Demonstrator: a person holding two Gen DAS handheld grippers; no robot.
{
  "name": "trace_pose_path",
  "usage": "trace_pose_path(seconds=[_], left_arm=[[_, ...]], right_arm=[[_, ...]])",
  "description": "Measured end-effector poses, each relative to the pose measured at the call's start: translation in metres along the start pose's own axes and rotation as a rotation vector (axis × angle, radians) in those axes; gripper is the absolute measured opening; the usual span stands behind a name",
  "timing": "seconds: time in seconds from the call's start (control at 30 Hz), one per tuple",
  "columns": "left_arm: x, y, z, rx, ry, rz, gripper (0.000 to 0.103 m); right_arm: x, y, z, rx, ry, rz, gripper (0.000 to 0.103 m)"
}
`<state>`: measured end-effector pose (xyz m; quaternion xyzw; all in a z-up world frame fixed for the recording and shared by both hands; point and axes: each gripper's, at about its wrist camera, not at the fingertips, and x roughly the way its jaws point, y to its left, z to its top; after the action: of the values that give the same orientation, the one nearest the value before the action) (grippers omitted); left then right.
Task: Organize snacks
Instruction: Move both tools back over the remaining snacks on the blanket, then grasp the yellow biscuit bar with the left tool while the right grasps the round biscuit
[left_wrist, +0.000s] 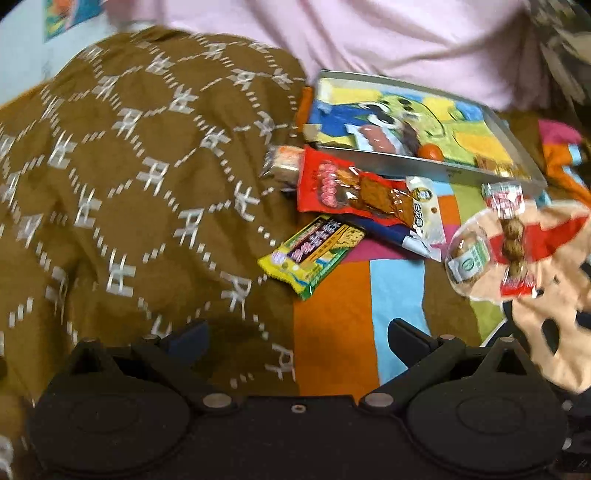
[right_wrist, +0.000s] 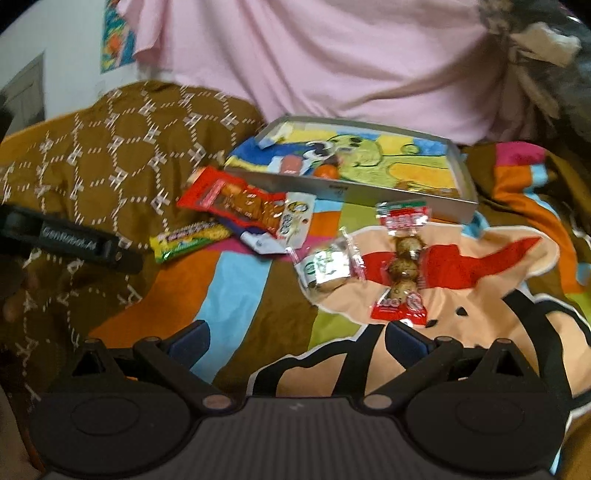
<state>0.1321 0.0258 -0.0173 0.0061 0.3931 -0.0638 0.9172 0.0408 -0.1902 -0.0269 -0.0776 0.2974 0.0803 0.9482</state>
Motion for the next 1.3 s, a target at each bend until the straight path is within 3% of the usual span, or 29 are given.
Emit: trace_pose_path(seconds=[0.2, 0.6, 0.83, 1.1, 1.3], left_arm=[[0.019, -0.001, 0.019, 0.126, -0.038, 0.005, 0.102], [0.072, -0.016, 0.036, 0.375, -0.092, -0.020, 0.102], [0.094, -0.015, 0.043, 0.421, -0.062, -0.067, 0.102], [0.111, -0.008, 0.051, 0.373, 0.016, -0.142, 0.097], [0.113, -0.010, 0.051, 0.355, 0.040, -0.191, 0.090]], right_arm=[[0.024, -0.013, 0.011, -0.032, 0.018, 0.025, 0.103], [0.082, -0.025, 0.023, -0.173, -0.041, -0.004, 0.103], [0.110, -0.026, 0.025, -0.221, -0.042, 0.006, 0.103], [0.133, -0.024, 0.028, -0.219, -0.011, 0.043, 0.102], [0.138, -0.022, 0.029, -0.205, 0.002, 0.053, 0.091]])
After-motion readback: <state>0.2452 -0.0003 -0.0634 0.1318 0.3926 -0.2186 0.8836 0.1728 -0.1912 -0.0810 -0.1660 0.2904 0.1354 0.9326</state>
